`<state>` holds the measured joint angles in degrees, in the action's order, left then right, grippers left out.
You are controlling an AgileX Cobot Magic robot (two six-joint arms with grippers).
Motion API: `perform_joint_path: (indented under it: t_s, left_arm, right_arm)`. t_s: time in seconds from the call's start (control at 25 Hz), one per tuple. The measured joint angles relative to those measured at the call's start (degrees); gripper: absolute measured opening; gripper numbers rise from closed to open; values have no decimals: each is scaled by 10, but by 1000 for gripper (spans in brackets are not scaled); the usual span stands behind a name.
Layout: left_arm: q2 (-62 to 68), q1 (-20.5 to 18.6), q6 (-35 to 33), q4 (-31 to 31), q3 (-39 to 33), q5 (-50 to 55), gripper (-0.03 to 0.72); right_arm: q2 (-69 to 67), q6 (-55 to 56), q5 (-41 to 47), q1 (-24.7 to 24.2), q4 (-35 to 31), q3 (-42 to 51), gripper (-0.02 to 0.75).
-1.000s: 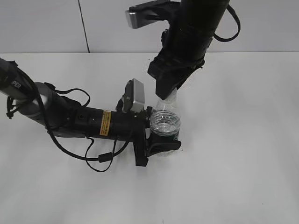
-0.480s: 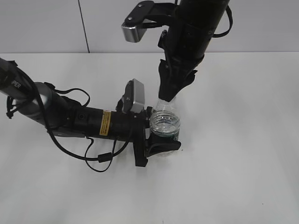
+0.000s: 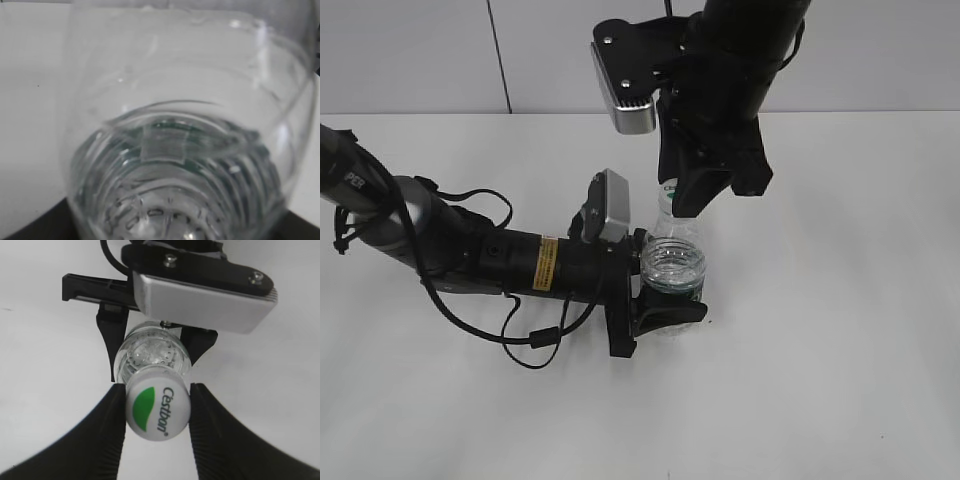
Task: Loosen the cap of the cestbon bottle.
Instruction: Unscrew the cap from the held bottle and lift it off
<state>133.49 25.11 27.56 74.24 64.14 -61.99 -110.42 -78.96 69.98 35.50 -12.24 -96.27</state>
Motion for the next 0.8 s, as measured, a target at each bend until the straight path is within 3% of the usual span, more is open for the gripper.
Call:
perform_joint_path:
  t_s: [0.52, 0.8]
  left_arm:
    - [0, -1, 0, 9, 0, -12, 405]
    - [0, -1, 0, 10, 0, -12, 405]
  right_arm:
    - [0, -261, 2, 0, -5, 0, 295]
    - [0, -319, 2, 0, -7, 0, 295]
